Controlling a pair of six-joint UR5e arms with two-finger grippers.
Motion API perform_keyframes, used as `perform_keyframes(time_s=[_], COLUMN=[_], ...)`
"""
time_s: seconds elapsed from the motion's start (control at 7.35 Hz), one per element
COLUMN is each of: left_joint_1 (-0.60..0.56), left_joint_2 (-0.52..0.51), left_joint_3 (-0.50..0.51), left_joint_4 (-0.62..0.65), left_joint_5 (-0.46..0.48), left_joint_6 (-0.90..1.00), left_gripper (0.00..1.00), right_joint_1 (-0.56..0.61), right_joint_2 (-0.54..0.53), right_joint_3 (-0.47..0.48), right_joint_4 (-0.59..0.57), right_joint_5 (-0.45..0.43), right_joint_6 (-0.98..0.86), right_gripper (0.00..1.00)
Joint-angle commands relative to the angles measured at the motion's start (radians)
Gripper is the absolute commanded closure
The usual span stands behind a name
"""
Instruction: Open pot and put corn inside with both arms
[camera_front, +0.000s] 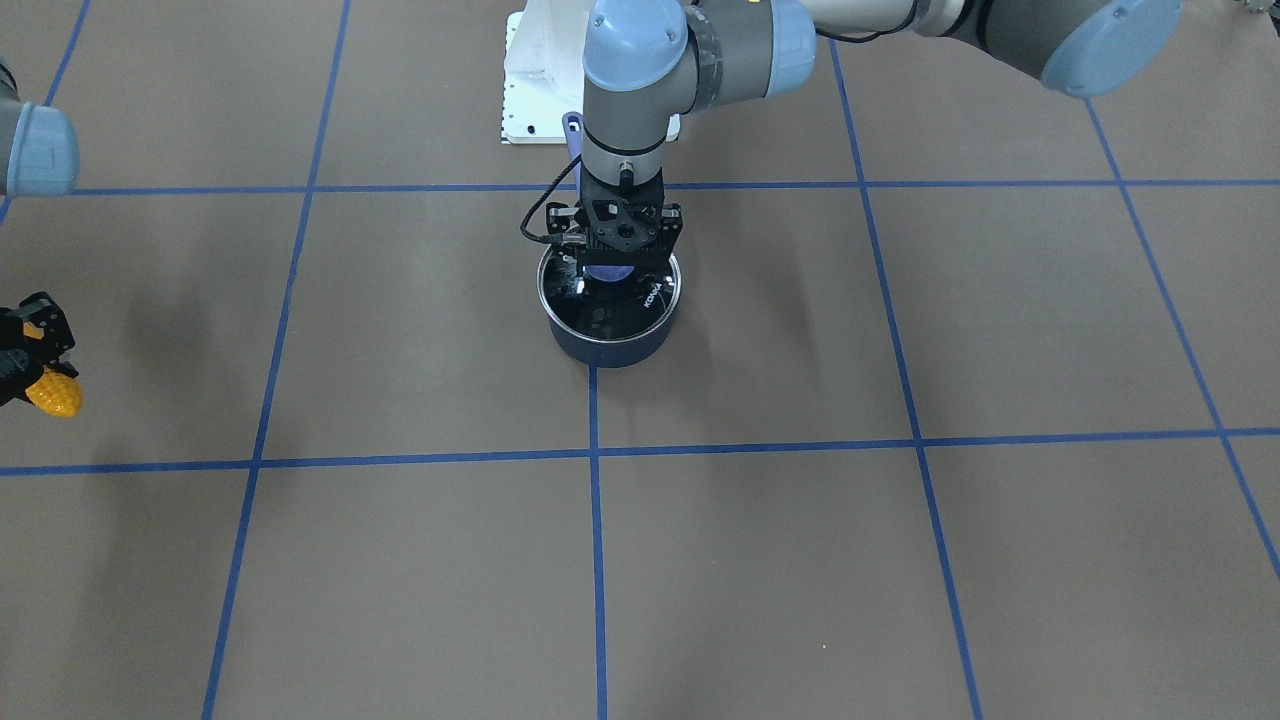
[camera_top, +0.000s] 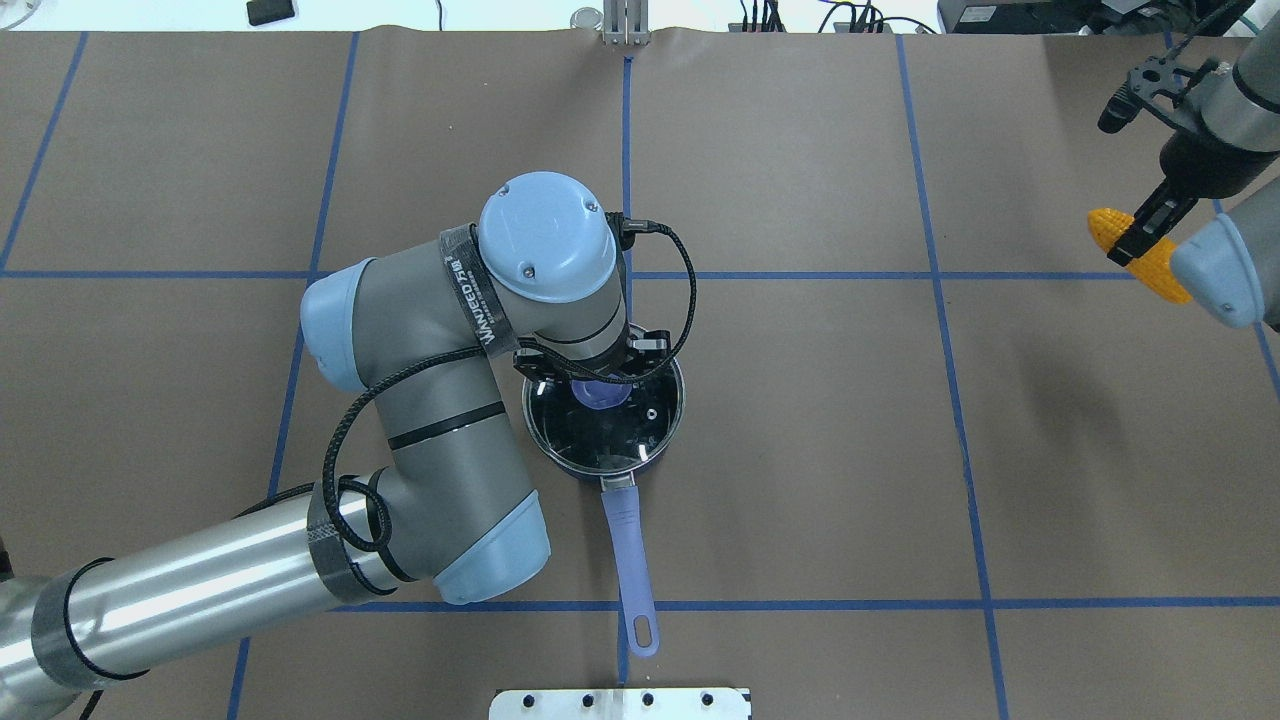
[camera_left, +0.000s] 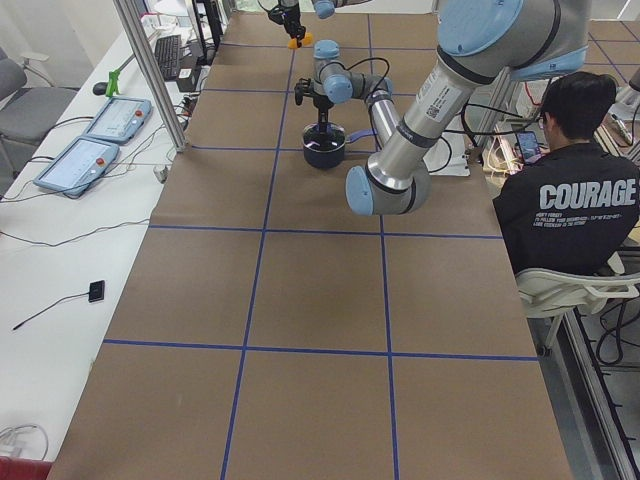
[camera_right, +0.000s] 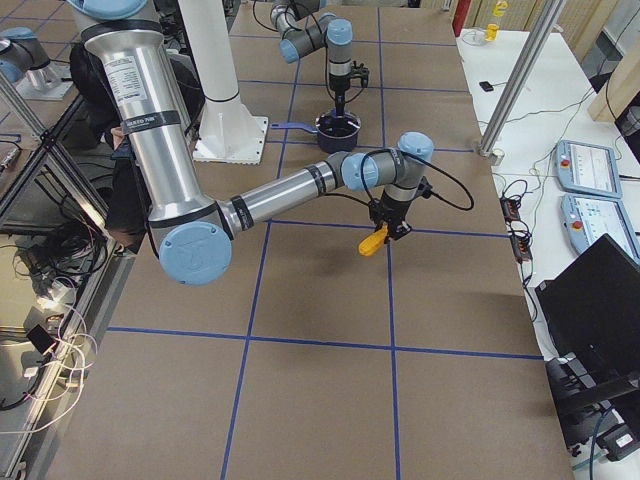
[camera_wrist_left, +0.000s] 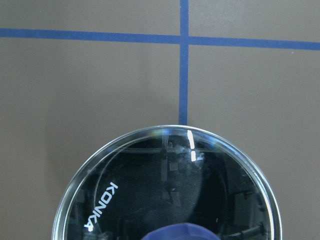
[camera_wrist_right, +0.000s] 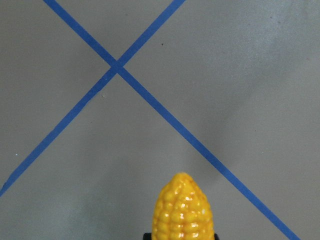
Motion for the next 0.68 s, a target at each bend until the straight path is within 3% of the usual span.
perform_keyframes(time_s=[0.0,0.27,0.54], left_joint_1=[0.0,-0.004,-0.008], left_joint_2=[0.0,0.007,0.129], left_joint_3=[-0.018,-0.068,-0.21], left_joint_4=[0.011,0.061,0.08], left_joint_5=[-0.002,-0.034,-0.034], left_joint_6=[0.0,0.003,0.067], left_gripper=[0.49,0.49,0.49], right_joint_1=[-0.001,-0.006,-0.069], right_joint_2=[0.008,0.065,0.129], right_joint_3=[-0.002,-0.011,-0.009], right_joint_4=[-0.002,-0.046,-0.045], right_joint_5=[-0.001,0.023,0.048], right_joint_6=[0.007,0.045,0.213], right_gripper=[0.63,0.64,0.64])
